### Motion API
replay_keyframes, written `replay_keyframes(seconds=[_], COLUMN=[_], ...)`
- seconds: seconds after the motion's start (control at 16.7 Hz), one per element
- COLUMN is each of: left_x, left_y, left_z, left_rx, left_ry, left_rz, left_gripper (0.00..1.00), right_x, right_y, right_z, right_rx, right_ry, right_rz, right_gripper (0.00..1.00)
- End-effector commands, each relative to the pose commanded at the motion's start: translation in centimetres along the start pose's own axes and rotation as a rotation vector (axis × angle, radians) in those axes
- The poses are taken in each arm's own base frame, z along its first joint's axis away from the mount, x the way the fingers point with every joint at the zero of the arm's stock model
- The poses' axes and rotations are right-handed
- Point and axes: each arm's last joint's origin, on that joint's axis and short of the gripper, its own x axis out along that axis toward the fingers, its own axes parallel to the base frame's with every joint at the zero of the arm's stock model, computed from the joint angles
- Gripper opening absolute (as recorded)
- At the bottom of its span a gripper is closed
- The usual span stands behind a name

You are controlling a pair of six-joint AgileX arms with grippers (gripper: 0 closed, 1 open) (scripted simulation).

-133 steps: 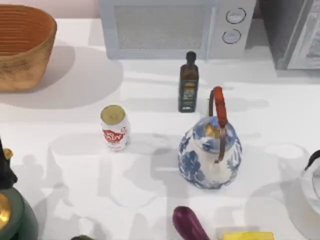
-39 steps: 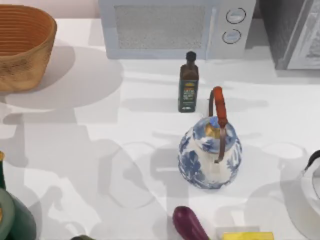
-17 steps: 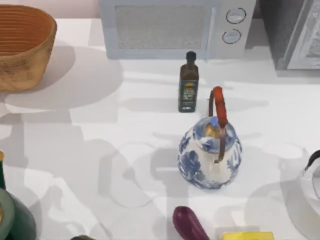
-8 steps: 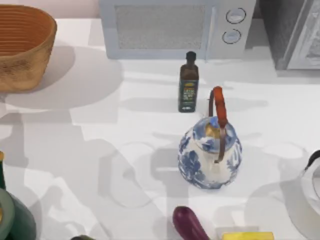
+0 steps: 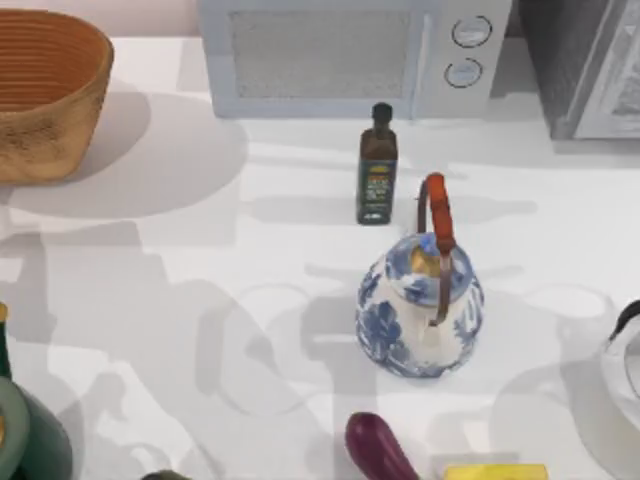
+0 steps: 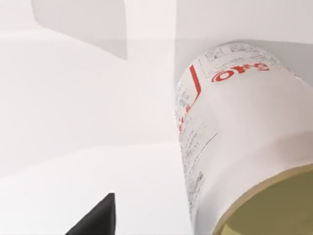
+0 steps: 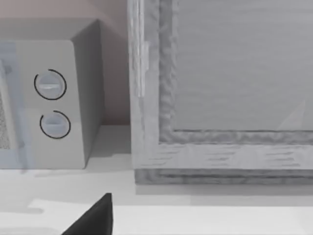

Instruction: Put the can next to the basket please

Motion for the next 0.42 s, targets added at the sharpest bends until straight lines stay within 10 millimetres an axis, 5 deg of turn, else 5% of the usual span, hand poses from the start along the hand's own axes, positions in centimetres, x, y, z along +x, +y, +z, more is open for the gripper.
replay_keyframes(seconds=[0.42], left_x=[-3.1], left_y=[-0.5], left_z=[0.5], left_rx=[0.02], left_ry=[-0.035], left_rz=[0.009], left_gripper=[1.0], right_x=[0.0], right_y=[0.0], right_z=[0.0], right_rx=[0.0], right_ry=[0.0], right_rz=[0.0], right_gripper=[1.0])
